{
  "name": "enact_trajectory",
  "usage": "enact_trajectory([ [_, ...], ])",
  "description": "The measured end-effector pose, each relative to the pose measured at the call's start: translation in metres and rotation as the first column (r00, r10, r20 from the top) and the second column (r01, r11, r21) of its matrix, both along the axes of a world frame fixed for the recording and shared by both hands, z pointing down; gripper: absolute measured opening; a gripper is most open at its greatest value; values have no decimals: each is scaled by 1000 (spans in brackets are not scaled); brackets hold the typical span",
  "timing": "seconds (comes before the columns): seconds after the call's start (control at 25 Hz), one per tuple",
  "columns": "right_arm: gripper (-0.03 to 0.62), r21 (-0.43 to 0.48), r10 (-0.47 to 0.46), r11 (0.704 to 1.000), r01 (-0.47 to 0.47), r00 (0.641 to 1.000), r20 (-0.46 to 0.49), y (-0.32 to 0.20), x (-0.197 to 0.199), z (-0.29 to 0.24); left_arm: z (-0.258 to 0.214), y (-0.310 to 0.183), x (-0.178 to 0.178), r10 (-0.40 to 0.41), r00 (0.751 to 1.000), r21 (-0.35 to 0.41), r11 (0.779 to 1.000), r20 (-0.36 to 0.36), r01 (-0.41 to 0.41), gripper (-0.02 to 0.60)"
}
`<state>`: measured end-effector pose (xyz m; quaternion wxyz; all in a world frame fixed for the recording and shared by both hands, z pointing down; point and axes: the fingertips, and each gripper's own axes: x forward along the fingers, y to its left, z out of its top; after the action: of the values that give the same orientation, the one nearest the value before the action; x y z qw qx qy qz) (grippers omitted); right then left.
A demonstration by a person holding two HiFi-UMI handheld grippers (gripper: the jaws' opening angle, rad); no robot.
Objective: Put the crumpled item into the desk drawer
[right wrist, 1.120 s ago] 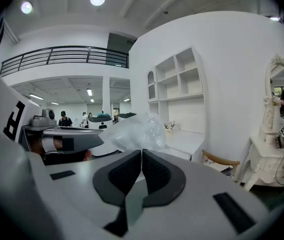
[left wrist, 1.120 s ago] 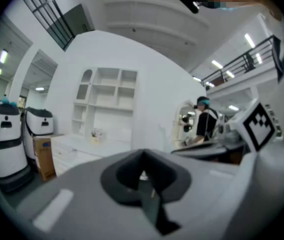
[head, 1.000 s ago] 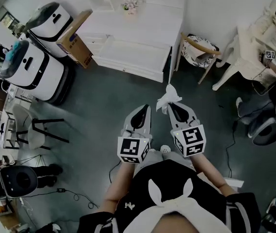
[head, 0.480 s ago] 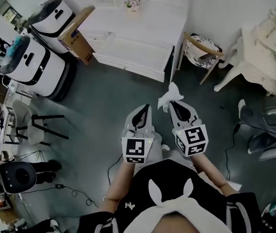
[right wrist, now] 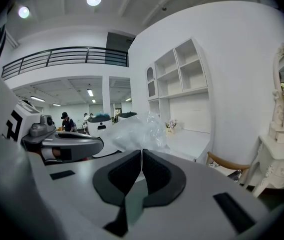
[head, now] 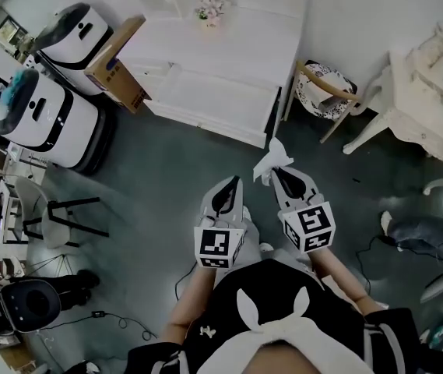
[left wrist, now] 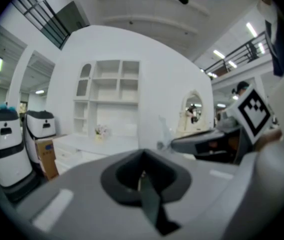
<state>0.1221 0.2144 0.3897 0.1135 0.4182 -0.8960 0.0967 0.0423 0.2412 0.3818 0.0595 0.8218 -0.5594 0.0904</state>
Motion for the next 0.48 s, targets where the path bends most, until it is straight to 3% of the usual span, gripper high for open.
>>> enact_trajectory([
  [0.2, 9, -5, 20, 1000, -20, 1000, 8, -37, -11, -2, -3, -37, -12, 16, 997, 62, 998, 80, -21, 5],
  [0.48, 9, -28, 41, 999, -41, 999, 2, -78, -20, 6, 9, -82, -19, 63, 996, 14, 998, 58, -63, 5],
])
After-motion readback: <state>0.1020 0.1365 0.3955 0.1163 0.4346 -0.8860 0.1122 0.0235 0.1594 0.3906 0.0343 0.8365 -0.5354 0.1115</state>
